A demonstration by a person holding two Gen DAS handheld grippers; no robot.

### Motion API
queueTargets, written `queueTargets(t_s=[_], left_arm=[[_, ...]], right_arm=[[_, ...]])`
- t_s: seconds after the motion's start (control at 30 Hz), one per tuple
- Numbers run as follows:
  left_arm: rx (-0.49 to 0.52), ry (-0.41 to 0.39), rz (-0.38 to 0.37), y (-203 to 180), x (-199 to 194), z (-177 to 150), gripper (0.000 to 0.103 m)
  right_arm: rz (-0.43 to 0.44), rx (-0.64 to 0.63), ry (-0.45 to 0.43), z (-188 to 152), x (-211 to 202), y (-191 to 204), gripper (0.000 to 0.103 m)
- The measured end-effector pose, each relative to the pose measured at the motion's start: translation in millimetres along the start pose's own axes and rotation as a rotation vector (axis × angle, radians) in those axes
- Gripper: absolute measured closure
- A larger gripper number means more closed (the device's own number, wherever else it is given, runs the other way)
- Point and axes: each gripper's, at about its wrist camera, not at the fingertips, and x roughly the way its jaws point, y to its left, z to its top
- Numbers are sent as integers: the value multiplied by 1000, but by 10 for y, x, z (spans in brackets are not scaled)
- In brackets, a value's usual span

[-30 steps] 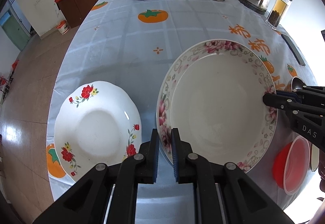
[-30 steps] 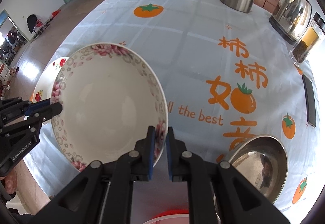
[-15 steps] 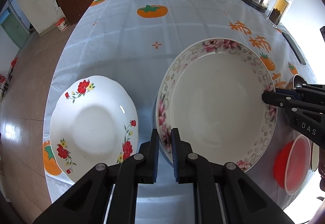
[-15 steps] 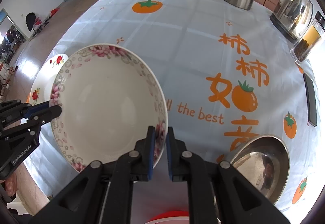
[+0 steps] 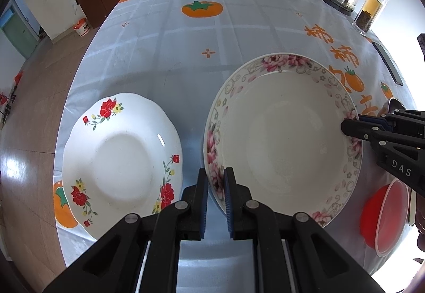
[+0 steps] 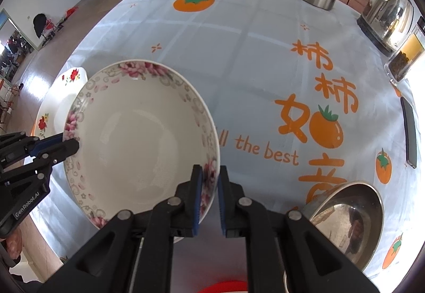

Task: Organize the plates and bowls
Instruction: 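Lift the pink-floral plate with both grippers and carry it toward the blue-patterned plate, then lower the pink-floral plate onto the blue-patterned plate with both grippers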

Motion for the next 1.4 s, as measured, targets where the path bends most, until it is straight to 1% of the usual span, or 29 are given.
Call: queueTargets(t_s=[0.5, 0.83, 1.4], left_arm=[[-4, 11, 2, 4, 48, 2, 90], [-2, 12, 8, 1, 73, 0, 90], [5, -1, 46, -44, 91, -30, 89]], right_arm=[[-17, -17, 11, 10, 54, 28, 91], [-50, -45, 16, 10, 129, 63, 91], [-95, -88, 1, -1, 132, 124, 91]])
